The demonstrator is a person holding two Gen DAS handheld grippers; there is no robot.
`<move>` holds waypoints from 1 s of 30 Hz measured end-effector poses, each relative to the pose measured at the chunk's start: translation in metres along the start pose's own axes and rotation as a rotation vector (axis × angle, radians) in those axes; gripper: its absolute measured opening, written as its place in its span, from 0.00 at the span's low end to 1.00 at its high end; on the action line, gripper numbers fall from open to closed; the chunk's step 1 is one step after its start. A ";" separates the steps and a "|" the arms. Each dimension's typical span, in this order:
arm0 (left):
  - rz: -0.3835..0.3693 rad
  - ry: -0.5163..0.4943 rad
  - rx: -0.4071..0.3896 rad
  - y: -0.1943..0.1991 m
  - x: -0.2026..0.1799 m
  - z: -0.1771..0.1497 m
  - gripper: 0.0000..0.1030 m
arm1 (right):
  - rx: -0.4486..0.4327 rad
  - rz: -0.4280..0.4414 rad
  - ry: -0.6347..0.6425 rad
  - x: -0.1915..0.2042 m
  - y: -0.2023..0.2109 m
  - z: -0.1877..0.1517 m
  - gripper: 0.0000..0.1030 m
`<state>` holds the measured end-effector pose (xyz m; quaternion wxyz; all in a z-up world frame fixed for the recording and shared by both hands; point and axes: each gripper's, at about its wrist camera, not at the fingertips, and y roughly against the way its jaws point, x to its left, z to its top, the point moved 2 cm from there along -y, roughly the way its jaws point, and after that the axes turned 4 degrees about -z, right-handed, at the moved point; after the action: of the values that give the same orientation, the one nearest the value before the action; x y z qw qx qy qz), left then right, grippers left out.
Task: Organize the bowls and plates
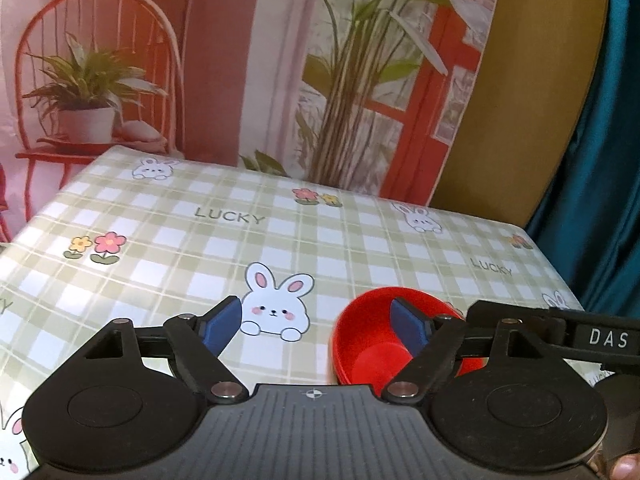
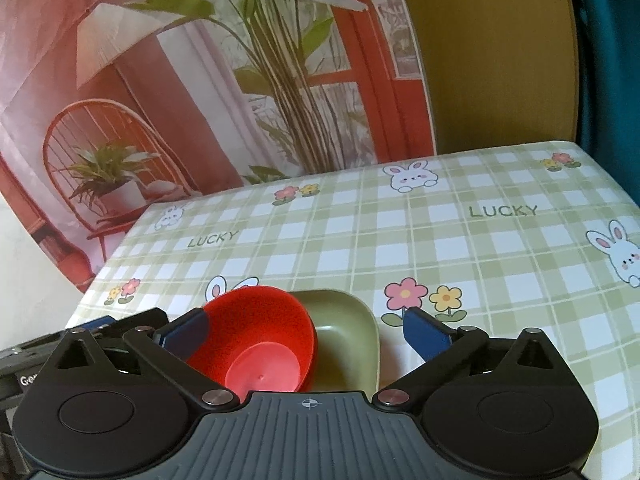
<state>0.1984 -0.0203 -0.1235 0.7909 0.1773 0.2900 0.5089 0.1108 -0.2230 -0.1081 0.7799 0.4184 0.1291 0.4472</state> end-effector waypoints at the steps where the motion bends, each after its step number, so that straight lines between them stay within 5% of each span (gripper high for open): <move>1: 0.000 0.007 0.001 0.001 0.001 0.001 0.81 | 0.003 -0.003 0.007 0.001 0.000 0.000 1.00; 15: 0.062 0.038 -0.026 0.016 0.015 0.009 0.81 | 0.001 -0.079 0.088 0.017 0.010 0.005 1.00; 30: 0.171 -0.035 -0.126 0.054 0.013 0.038 0.81 | -0.088 -0.099 0.115 0.026 0.048 0.030 1.00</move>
<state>0.1890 0.0151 -0.0670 0.7590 0.1600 0.2272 0.5888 0.1146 -0.2067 -0.0483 0.8101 0.3505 0.1743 0.4364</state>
